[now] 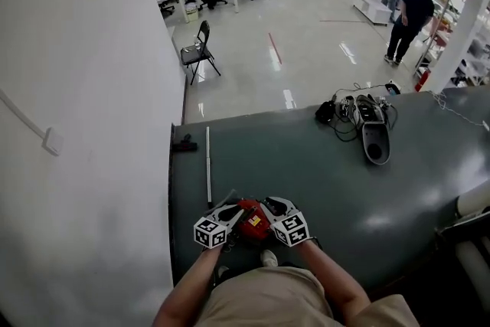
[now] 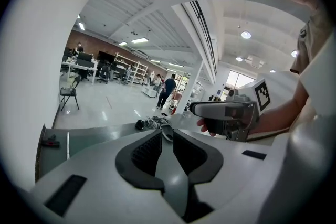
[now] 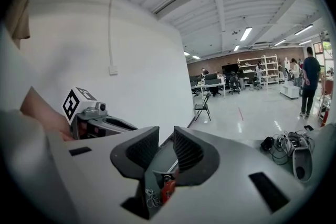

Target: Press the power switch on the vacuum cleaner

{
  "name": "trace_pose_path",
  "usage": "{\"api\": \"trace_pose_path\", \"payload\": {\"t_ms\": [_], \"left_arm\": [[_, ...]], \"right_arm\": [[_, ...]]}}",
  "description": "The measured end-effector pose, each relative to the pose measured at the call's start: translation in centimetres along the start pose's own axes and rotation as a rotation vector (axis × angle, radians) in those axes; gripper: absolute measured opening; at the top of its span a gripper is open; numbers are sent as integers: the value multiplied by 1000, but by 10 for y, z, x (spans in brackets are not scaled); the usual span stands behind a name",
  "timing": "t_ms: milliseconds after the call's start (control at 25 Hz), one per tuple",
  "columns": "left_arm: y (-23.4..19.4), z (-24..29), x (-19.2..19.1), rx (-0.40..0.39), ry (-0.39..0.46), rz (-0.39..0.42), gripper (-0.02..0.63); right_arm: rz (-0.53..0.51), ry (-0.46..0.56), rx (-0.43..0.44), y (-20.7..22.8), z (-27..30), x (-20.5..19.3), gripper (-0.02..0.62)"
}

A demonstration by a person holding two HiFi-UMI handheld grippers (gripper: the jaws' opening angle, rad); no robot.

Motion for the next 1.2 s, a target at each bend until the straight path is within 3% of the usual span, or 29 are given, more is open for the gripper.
{"api": "trace_pose_path", "payload": {"t_ms": [280,400,480,600,760,920,1200], "left_arm": [[-3,3,4,70,54,18,52],[-19,9,24,87,68,64,52],[-22,6,33,94,56,70,52],[-7,-4,25,84,10,32,52],[-6,29,34,94,3,43,52],[18,43,26,48,-48,15,52],[25,55,33,-4,-62,10,52]], "right_arm": [[-51,21,28,10,3,0,89],[-39,56,51,18,14,29,89],[-44,54,68,14,15,47,89],[-17,11,59,3,5,40,89],[-75,-7,80,34,17,49,89],[-61,-59,55,46,10,38,89],[-39,-98,19,66,9,36,89]]}}
Point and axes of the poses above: the fingertips, and each gripper's own axes: z forward along the fingers, y to its right, x out of its top, the point moved 5 cm from there along -z, backward along the fingers, and after that the axes turned 8 degrees about z, right-handed, at the moved point
